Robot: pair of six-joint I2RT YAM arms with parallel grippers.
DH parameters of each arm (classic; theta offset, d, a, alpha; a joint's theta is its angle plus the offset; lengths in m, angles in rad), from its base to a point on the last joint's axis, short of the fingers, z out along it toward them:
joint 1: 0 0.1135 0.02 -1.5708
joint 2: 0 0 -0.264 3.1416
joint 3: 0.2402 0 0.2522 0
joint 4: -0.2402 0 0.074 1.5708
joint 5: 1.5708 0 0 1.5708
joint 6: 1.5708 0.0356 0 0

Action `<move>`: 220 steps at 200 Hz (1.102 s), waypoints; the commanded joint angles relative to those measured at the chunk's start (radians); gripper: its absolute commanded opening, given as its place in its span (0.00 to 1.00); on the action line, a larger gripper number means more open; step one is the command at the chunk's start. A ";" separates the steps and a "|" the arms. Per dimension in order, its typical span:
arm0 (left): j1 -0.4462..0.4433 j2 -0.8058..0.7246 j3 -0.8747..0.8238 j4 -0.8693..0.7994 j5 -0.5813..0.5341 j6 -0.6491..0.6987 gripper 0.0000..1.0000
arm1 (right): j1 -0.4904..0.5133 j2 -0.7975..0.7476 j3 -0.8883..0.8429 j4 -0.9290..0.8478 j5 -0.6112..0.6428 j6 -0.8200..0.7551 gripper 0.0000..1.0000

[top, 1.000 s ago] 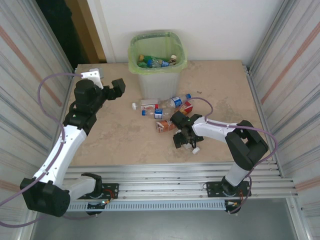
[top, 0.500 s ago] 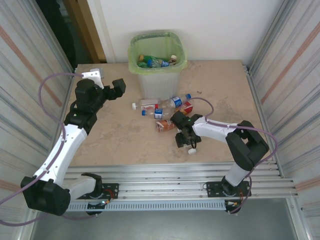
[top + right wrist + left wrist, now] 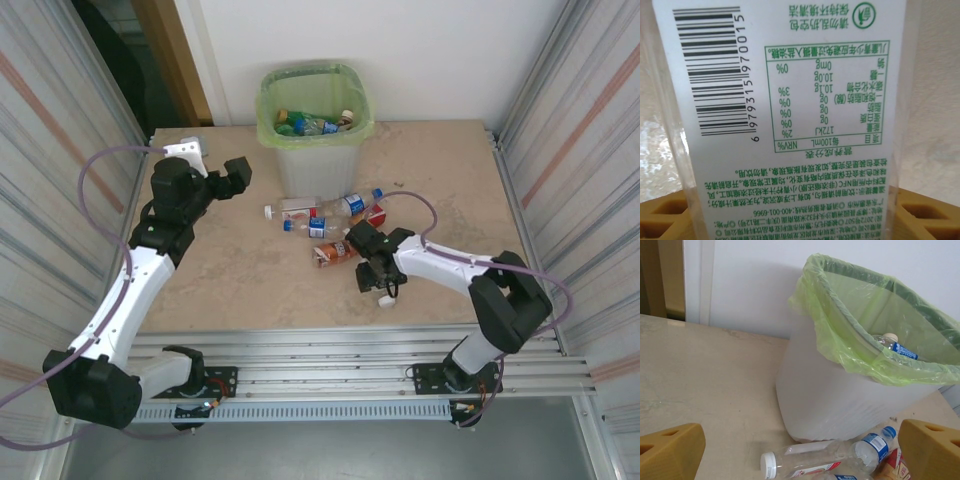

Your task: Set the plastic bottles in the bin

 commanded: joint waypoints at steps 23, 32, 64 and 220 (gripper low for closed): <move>0.012 0.003 0.031 0.018 0.072 -0.008 0.99 | 0.008 -0.171 0.031 -0.022 0.090 0.041 0.39; 0.011 0.005 0.037 0.018 0.099 -0.008 0.99 | 0.008 -0.210 0.034 -0.012 0.107 0.040 0.38; 0.010 0.021 0.068 0.020 0.218 -0.030 0.99 | 0.015 -0.342 0.023 0.074 0.138 0.020 0.38; -0.318 0.292 0.414 -0.050 0.584 0.017 0.99 | 0.118 -0.399 0.157 0.500 0.194 -0.299 0.38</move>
